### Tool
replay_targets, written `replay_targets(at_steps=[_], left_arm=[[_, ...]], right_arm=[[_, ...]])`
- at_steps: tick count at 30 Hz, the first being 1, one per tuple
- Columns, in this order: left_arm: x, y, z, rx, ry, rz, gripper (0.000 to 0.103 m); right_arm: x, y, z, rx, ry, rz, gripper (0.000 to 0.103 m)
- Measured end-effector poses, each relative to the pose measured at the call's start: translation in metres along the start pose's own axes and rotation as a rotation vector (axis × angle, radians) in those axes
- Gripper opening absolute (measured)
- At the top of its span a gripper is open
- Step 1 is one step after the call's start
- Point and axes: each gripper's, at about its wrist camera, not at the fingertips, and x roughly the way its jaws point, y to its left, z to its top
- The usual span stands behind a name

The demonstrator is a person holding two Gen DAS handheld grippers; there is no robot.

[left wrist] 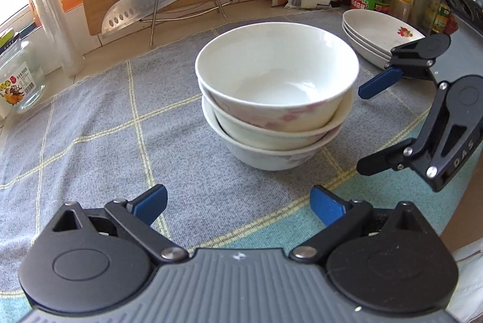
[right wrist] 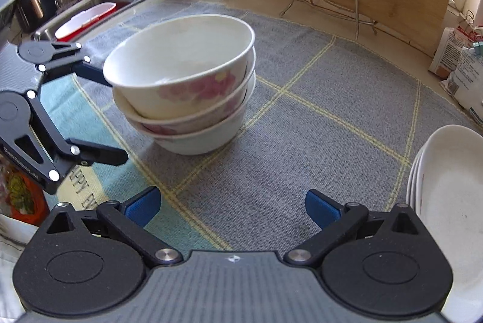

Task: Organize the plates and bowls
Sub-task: 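Clamp the bowl stack's sides with the left gripper while the right gripper clamps the opposite side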

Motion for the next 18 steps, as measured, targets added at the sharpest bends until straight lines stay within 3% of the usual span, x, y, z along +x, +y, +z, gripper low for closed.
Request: replay_targets(at_steps=[8,18], left_arm=[[0.023,0.006,0.001,0.041,0.025,-0.087,0.101],[0.029,0.014,-0.003,0.147,-0.080,-0.187,0.103]], right_arm=[[0.013,0.008,0.001,-0.069,0.012,-0.024,0.103],[0.015,0.010,0.004,-0.034,0.021,-0.048,0.103]])
